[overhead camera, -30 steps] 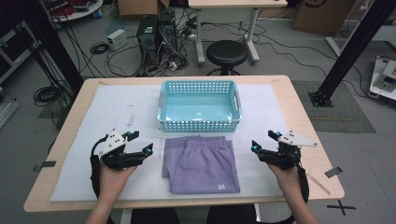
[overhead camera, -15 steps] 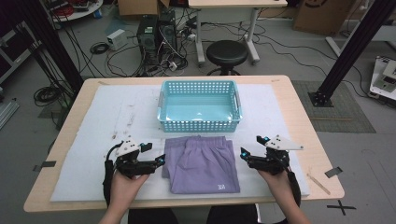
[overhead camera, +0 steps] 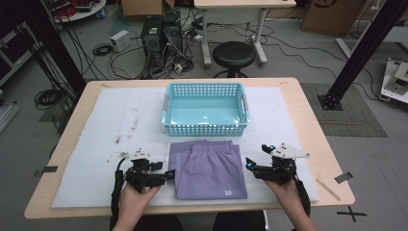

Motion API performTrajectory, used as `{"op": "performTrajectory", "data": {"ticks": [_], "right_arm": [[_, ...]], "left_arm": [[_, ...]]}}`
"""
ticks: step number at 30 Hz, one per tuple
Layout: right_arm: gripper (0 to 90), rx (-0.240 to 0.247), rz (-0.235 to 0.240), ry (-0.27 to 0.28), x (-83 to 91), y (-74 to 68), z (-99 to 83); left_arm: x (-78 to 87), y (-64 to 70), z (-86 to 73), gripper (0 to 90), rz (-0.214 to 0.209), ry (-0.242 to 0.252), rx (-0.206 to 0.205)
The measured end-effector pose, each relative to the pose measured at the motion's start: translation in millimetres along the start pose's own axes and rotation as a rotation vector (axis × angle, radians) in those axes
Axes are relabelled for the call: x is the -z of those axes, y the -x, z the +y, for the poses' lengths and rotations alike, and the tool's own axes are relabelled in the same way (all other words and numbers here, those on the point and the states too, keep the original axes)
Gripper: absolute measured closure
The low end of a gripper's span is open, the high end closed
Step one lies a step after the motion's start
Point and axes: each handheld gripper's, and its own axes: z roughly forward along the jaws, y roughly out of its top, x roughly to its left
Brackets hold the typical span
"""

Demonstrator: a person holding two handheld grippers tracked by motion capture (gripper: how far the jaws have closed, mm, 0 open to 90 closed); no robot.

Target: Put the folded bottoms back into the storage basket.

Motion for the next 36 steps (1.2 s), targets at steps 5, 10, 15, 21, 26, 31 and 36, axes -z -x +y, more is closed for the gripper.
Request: {"op": "performTrajectory", "data": {"ticks": [5, 10, 15, 21, 26, 31, 36], "right_arm": [[21.9, 0.015, 0.018, -0.016, -1.6, -5.4, 0.0], [21.7, -0.021, 0.047, -0.039, -3.7, -7.8, -0.8], [21.8, -0.09, 0.089, -0.089, -10.7, -7.8, -2.7], [21.8, -0.165, 0.113, -0.187, -24.5, -10.9, -7.1], [26.6, -0.213, 0.14, -0.263, -34.5, -16.0, -10.0], [34.7, -0.217, 0.141, -0.262, -34.4, -19.8, -9.5], [38.8, -0.213, 0.15, -0.265, -35.5, -25.7, -9.3]], "left_arm": [[-2.2, -0.3, -0.1, 24.5, -0.039, 0.001, 0.049], [-7.0, 4.9, 0.3, 23.1, -0.056, -0.001, 0.055], [-13.2, 11.5, 1.5, 23.0, -0.063, -0.009, 0.047], [-18.4, 15.1, 3.1, 23.1, -0.073, -0.013, 0.042], [-23.0, 17.3, 5.1, 25.8, -0.083, -0.016, 0.035], [-28.6, 21.9, 6.9, 28.8, -0.086, -0.022, 0.017], [-30.3, 23.7, 7.2, 30.7, -0.076, -0.019, 0.015]]}}
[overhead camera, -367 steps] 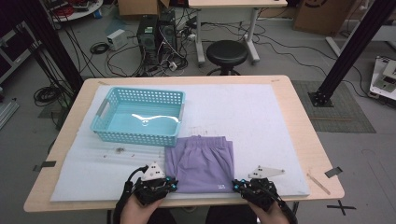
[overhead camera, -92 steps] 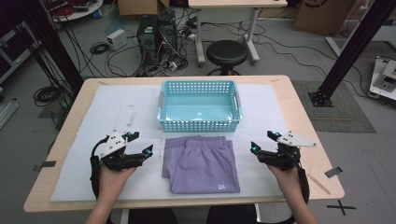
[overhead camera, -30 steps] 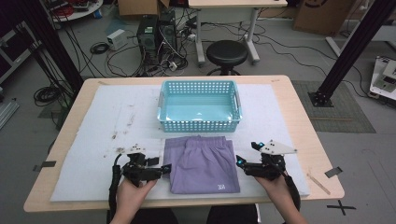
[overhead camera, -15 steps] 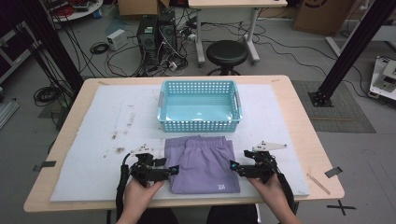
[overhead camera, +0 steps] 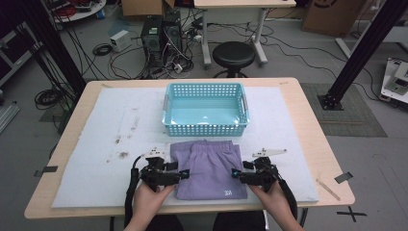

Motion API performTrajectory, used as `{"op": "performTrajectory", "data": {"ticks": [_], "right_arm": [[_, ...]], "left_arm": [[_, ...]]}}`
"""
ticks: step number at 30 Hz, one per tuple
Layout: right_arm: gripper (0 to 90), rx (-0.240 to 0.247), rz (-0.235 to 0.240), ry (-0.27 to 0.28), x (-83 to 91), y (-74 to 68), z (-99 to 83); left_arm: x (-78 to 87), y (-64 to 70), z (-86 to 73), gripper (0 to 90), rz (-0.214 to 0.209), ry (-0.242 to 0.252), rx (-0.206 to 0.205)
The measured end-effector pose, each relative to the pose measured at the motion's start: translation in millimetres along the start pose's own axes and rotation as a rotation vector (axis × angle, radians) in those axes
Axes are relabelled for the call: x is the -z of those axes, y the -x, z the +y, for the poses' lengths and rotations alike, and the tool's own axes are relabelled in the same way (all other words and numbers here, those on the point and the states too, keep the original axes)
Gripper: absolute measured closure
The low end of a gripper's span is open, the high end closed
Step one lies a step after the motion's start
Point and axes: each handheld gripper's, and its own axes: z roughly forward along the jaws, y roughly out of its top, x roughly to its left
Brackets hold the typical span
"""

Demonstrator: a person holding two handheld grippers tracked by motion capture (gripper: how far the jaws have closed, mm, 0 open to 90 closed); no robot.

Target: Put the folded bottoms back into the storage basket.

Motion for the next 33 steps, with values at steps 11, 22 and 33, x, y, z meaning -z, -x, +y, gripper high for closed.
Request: {"op": "performTrajectory", "data": {"ticks": [11, 22, 33], "right_arm": [[45.0, 0.002, 0.006, 0.01, -3.0, -3.6, 0.5], [50.5, -0.012, 0.011, 0.007, -4.7, -5.3, 0.2], [51.3, 0.009, 0.027, 0.005, -4.6, -4.4, -0.1]], "left_arm": [[5.0, 2.2, -0.2, 32.6, 0.058, -0.001, -0.047], [-2.0, 8.0, -1.3, 31.5, 0.037, -0.006, -0.023], [24.0, 1.2, -8.2, 27.0, 0.166, 0.018, -0.036]]}}
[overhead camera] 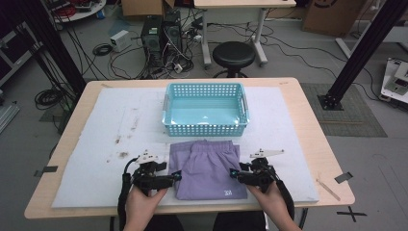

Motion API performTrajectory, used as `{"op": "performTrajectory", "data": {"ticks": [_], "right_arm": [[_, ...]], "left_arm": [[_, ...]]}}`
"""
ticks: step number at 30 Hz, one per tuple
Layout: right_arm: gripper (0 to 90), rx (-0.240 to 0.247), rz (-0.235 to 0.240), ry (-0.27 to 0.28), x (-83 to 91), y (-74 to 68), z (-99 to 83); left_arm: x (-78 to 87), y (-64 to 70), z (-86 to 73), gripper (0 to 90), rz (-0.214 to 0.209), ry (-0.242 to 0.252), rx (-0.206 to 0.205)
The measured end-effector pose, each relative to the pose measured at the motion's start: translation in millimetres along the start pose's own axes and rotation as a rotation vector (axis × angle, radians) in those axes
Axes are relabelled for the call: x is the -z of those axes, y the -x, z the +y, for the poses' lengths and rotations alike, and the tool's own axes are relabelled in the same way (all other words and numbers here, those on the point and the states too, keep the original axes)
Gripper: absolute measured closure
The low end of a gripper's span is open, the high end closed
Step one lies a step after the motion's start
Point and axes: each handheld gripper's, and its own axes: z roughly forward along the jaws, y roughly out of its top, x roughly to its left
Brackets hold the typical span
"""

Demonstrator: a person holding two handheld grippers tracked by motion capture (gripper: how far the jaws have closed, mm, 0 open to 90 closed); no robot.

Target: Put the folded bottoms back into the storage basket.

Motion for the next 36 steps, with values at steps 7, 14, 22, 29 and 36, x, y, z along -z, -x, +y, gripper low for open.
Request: {"op": "performTrajectory", "data": {"ticks": [7, 14, 22, 29, 36], "right_arm": [[50.9, 0.0, -0.006, 0.001, -0.6, -1.5, 0.0], [58.6, -0.011, -0.008, 0.002, -1.7, -1.1, 0.3], [76.1, -0.034, -0.012, -0.008, -3.7, 1.6, 2.4], [86.0, -0.028, 0.01, -0.018, -5.7, 2.0, 4.2], [87.0, 0.037, -0.02, 0.032, 1.7, -3.9, 5.6]], "left_arm": [[-9.5, 6.4, -0.1, 24.1, -0.023, -0.016, 0.018], [-18.2, 11.9, 2.5, 39.6, -0.036, -0.011, 0.024], [-27.6, 10.5, 8.3, 65.1, -0.071, -0.035, 0.051], [-31.9, 10.4, 10.6, 84.3, -0.125, -0.054, 0.033], [-26.5, 10.6, 13.6, 86.1, -0.131, -0.013, -0.035]]}}
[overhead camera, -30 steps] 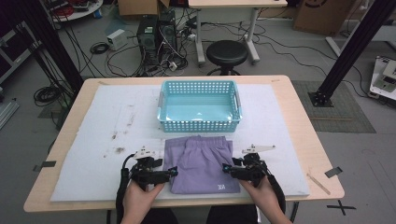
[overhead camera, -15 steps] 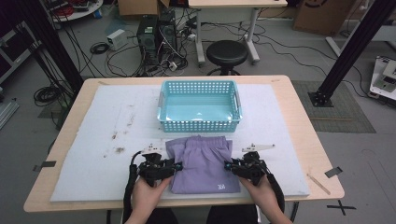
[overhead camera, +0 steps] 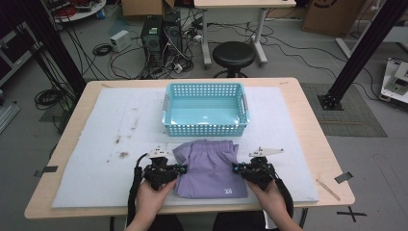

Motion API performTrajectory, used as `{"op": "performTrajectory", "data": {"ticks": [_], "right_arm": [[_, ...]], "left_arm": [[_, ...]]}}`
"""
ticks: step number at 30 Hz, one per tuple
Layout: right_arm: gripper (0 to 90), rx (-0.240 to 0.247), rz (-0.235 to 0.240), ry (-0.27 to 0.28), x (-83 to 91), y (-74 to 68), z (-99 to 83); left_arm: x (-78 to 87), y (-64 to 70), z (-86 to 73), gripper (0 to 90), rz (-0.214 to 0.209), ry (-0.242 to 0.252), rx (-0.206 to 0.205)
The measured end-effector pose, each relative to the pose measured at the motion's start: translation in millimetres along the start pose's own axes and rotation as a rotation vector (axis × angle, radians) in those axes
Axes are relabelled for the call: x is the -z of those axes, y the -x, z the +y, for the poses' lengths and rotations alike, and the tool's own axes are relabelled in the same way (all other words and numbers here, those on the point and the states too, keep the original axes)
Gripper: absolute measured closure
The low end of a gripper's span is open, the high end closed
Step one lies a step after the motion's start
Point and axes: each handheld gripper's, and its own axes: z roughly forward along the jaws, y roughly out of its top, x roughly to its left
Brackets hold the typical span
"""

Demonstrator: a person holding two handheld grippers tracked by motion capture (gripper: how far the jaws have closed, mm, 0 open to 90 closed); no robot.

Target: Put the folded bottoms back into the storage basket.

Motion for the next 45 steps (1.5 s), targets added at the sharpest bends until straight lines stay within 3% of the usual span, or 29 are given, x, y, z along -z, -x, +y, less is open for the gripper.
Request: {"op": "performTrajectory", "data": {"ticks": [7, 13, 17, 23, 33, 45], "right_arm": [[87.1, 0.057, -0.026, 0.065, 10.3, -7.0, 4.5], [87.1, 0.052, -0.016, 0.108, 20.4, -5.1, 10.6], [87.0, 0.071, -0.013, 0.134, 26.9, -9.7, 18.3], [86.9, 0.079, 0.003, 0.181, 37.3, -12.5, 33.6], [87.0, 0.09, -0.004, 0.244, 48.3, -10.8, 80.0], [86.9, 0.1, -0.077, 0.279, 33.8, 6.6, 146.7]], "left_arm": [[9.6, 8.6, 7.3, 86.6, -0.003, 0.06, -0.067], [21.1, 10.0, 14.7, 86.6, -0.027, 0.111, -0.086], [31.2, 16.2, 23.9, 86.6, -0.011, 0.139, -0.141], [43.5, 17.1, 40.0, 86.6, -0.021, 0.181, -0.156], [56.3, 10.8, 90.3, 86.6, 0.004, 0.237, -0.219], [47.2, -12.5, 155.8, 86.6, 0.072, 0.274, -0.26]]}}
